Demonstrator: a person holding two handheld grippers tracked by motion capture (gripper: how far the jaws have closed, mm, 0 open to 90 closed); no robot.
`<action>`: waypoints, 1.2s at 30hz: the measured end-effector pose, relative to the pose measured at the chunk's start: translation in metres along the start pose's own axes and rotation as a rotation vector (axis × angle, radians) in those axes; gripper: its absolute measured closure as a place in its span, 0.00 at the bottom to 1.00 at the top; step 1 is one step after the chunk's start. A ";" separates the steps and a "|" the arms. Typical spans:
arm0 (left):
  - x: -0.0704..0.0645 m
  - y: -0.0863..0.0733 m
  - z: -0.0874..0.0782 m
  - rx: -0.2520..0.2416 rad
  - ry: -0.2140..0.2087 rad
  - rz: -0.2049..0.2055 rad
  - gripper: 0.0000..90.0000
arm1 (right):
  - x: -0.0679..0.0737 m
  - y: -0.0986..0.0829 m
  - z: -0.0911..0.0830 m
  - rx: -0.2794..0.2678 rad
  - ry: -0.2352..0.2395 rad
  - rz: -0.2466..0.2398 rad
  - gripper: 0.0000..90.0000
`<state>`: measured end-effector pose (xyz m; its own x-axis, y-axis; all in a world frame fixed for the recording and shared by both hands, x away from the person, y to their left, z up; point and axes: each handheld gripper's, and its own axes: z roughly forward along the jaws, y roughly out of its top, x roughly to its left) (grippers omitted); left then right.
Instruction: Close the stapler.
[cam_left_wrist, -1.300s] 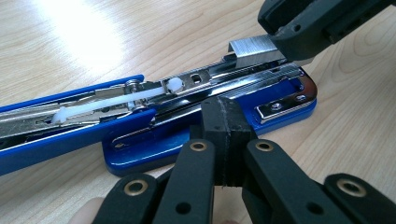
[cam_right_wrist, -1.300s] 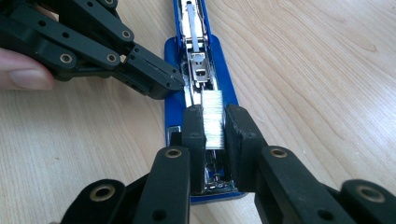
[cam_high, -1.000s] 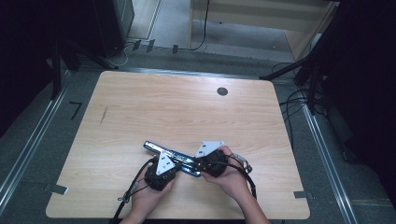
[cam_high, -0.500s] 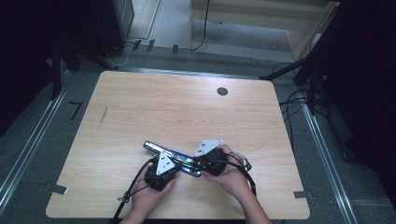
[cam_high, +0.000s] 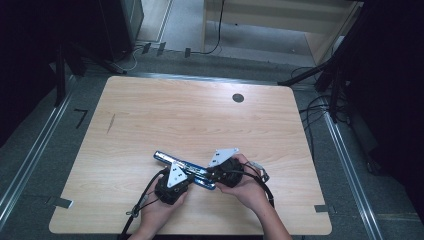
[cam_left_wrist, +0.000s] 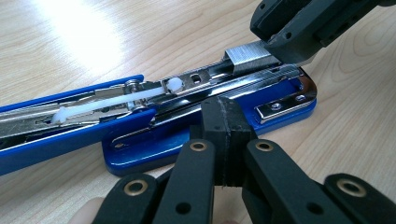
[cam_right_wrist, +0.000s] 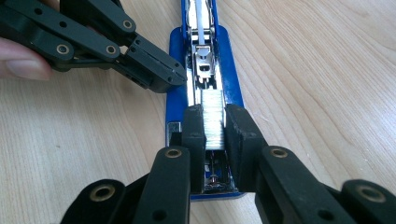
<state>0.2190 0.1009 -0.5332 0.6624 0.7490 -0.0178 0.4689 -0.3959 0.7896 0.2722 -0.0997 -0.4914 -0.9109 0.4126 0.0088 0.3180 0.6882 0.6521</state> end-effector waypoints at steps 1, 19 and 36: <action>0.000 0.000 0.000 0.000 0.000 0.000 1.00 | 0.000 0.000 0.000 -0.002 0.003 0.001 0.89; 0.000 0.000 0.000 0.001 0.000 0.001 1.00 | -0.002 0.002 -0.003 -0.005 0.016 0.025 0.89; 0.000 0.000 0.000 0.000 -0.001 0.000 1.00 | -0.002 0.014 -0.004 0.024 0.041 0.013 0.89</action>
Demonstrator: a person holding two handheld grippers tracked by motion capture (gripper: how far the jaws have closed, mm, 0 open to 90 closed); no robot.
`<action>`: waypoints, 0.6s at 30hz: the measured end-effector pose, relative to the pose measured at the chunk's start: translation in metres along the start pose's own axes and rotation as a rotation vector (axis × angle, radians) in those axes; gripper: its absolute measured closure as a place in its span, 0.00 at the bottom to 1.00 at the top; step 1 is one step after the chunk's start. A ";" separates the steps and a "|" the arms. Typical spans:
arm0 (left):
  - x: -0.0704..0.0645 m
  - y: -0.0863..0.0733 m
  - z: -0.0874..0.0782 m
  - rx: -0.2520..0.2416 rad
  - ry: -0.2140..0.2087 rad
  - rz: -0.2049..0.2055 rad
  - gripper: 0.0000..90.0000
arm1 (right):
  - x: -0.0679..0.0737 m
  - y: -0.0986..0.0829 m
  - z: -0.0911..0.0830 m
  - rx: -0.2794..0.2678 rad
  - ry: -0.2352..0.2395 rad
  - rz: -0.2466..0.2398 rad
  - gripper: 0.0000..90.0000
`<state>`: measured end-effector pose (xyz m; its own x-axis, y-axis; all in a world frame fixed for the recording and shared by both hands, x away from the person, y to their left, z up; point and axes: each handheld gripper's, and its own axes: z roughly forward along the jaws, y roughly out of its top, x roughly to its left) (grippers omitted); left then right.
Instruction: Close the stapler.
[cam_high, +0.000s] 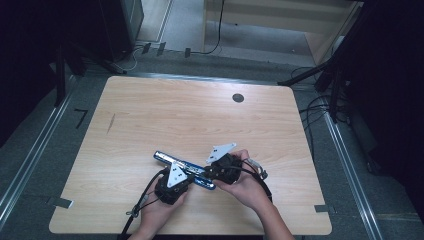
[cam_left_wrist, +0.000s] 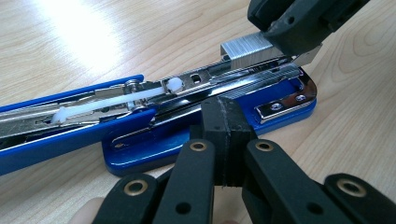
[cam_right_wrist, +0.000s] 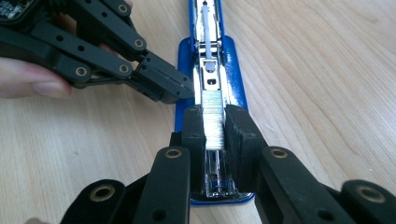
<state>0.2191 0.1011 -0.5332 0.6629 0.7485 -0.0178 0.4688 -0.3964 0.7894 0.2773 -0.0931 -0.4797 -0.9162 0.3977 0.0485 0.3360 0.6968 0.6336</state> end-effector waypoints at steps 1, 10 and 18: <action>0.000 0.000 0.000 0.001 0.000 0.000 1.00 | 0.000 0.001 0.000 0.007 0.005 -0.003 0.89; 0.000 0.000 0.000 0.001 0.000 0.001 1.00 | -0.003 0.004 -0.001 0.041 0.006 0.031 0.89; 0.000 0.000 0.000 0.001 0.000 0.001 1.00 | -0.002 0.002 0.000 0.063 -0.001 0.026 0.89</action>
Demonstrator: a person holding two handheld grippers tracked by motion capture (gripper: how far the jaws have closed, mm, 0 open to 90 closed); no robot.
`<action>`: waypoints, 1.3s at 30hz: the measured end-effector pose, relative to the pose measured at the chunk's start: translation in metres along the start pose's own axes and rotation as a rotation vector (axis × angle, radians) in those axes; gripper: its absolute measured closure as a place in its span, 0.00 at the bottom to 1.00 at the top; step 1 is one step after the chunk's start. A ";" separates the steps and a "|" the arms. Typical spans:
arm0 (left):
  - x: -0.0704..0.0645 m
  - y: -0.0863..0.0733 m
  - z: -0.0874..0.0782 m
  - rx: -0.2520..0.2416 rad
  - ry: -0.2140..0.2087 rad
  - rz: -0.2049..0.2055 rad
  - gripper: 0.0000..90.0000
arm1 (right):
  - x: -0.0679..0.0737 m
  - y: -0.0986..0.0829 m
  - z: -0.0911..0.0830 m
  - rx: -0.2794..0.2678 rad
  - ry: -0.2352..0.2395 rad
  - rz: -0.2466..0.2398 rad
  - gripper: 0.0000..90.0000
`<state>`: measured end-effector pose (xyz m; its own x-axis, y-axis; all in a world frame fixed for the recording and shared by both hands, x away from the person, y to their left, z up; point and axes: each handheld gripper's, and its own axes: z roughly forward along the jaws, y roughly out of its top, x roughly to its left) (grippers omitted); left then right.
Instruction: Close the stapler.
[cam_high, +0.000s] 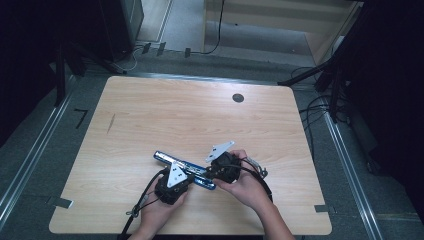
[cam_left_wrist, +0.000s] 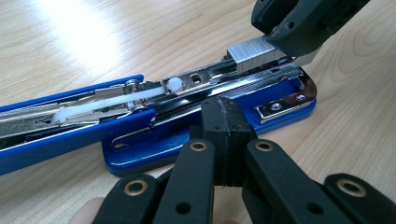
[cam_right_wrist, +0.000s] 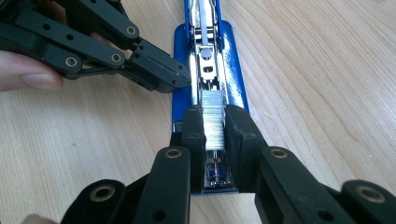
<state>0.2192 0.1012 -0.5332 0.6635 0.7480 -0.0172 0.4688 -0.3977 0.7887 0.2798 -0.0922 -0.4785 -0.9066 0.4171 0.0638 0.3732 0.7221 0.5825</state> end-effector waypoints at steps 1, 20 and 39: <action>0.000 0.000 0.000 0.000 0.000 0.000 1.00 | 0.000 0.000 0.000 0.001 0.001 0.001 0.89; 0.000 0.000 0.000 0.000 0.001 0.000 1.00 | 0.000 -0.001 0.003 0.016 -0.008 -0.018 0.89; 0.000 0.000 0.000 0.000 -0.001 -0.001 1.00 | 0.001 -0.001 0.005 0.017 -0.016 -0.027 0.88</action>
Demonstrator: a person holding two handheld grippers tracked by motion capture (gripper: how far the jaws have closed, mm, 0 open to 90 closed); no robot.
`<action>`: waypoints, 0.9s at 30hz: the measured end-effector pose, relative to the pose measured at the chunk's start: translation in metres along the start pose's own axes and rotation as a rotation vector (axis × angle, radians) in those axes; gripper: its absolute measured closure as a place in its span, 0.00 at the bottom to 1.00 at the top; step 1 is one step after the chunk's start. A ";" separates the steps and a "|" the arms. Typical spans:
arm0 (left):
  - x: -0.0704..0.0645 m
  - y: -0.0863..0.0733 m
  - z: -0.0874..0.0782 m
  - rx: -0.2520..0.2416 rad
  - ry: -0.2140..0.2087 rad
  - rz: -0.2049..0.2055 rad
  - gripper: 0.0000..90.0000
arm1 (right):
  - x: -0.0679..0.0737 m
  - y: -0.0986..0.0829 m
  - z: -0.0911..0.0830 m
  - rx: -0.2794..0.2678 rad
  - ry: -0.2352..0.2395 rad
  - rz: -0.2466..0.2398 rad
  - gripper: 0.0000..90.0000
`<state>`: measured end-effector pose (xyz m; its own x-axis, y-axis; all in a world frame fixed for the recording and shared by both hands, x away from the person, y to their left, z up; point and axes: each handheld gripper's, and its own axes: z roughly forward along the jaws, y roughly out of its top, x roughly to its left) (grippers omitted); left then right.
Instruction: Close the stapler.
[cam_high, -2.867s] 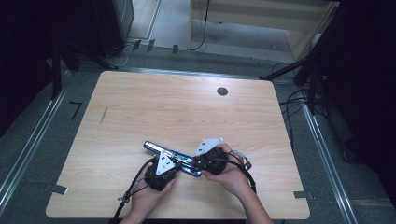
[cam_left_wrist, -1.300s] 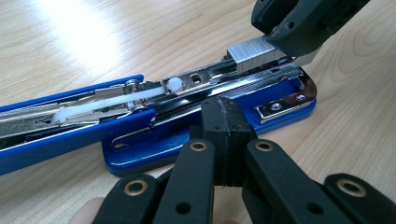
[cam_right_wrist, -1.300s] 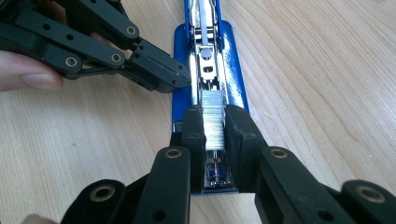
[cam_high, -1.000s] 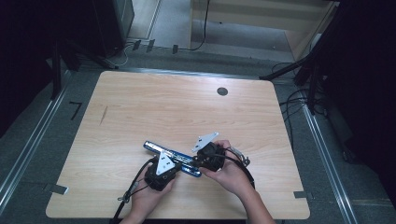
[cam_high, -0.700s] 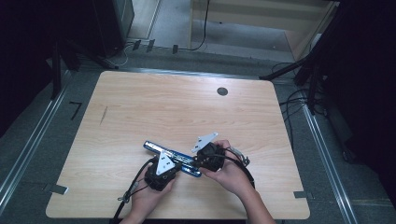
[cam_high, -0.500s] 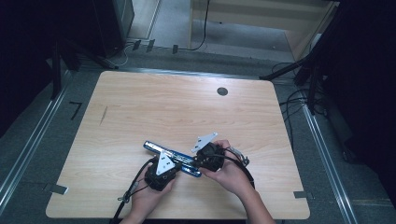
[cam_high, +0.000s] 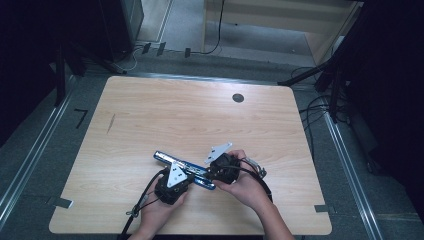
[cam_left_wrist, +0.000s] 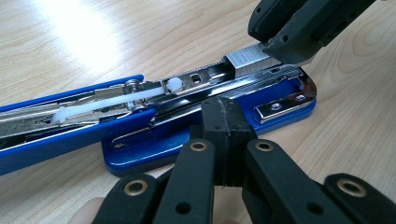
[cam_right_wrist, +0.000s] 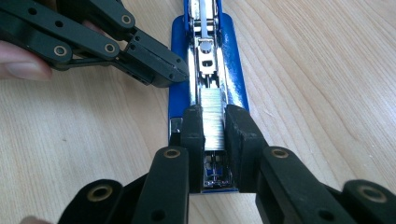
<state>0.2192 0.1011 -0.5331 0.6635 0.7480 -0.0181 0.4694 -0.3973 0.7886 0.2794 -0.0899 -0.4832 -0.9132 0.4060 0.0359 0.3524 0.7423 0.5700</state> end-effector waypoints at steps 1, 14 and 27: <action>0.000 0.000 0.000 0.000 0.000 0.000 1.00 | 0.000 0.000 0.000 0.001 0.001 0.003 0.88; 0.000 0.000 0.000 -0.001 0.001 0.001 1.00 | -0.001 -0.001 -0.005 -0.035 -0.003 0.020 0.85; 0.000 0.000 0.000 -0.001 0.000 -0.002 1.00 | -0.002 0.005 0.004 -0.118 0.008 0.071 1.00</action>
<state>0.2191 0.1010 -0.5332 0.6626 0.7487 -0.0203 0.4707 -0.3951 0.7889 0.2835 -0.0850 -0.4839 -0.8883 0.4511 0.0861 0.3906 0.6438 0.6580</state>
